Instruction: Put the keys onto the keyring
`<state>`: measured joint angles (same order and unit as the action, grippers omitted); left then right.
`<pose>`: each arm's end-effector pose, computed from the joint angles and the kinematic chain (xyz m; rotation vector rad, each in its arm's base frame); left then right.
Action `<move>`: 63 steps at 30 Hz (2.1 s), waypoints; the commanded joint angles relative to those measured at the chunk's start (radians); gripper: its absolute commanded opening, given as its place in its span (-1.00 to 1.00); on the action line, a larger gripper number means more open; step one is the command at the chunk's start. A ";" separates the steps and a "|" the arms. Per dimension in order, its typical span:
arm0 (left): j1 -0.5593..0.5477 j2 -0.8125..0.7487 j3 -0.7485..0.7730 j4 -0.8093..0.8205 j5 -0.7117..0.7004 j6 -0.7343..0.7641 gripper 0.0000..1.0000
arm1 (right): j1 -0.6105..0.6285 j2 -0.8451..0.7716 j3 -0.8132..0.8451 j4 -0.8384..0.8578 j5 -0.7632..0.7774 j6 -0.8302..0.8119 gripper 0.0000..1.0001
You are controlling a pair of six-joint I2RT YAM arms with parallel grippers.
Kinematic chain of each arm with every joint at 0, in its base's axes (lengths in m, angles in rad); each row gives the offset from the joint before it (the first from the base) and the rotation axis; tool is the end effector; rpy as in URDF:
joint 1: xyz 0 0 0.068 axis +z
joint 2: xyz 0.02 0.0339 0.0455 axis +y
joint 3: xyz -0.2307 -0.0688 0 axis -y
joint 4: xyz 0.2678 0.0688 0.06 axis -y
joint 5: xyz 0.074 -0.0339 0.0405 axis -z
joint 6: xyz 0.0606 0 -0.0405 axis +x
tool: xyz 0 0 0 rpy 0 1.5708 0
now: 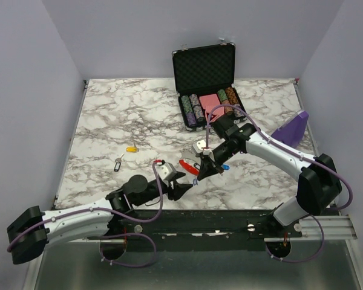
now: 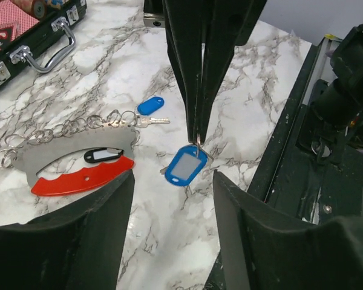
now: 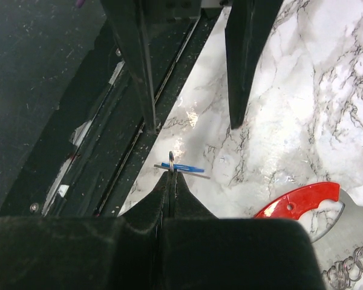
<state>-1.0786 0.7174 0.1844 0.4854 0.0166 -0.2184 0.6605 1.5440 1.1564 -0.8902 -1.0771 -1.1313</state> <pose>0.1134 -0.2135 0.1744 0.7277 1.5538 -0.9994 0.2153 0.2348 0.2001 -1.9426 1.2921 1.2703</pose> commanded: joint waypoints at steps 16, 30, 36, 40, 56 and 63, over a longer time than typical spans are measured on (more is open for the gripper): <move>0.022 0.180 0.075 0.203 0.141 -0.012 -0.28 | 0.005 0.011 0.026 -0.032 0.000 -0.004 -0.99; 0.020 0.217 0.116 0.122 0.146 0.034 -0.60 | 0.005 0.019 0.031 -0.038 -0.007 0.001 -0.99; 0.020 0.215 0.122 0.098 0.155 0.042 -0.57 | 0.005 0.022 0.032 -0.038 -0.009 0.001 -0.99; 0.020 0.223 0.124 0.094 0.160 0.042 -0.58 | 0.007 0.022 0.032 -0.038 -0.009 0.001 -0.99; 0.025 0.240 0.145 0.062 0.177 0.036 -0.94 | 0.007 0.024 0.035 -0.044 -0.012 0.001 -0.99; 0.028 0.226 0.144 0.035 0.169 0.036 -0.79 | 0.007 0.022 0.037 -0.044 -0.012 0.002 -0.99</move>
<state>-1.0546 0.9558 0.3088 0.5526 0.1627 -0.1844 0.6617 1.5578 1.1603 -0.9264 -1.0737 -1.1267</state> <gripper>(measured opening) 0.095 0.009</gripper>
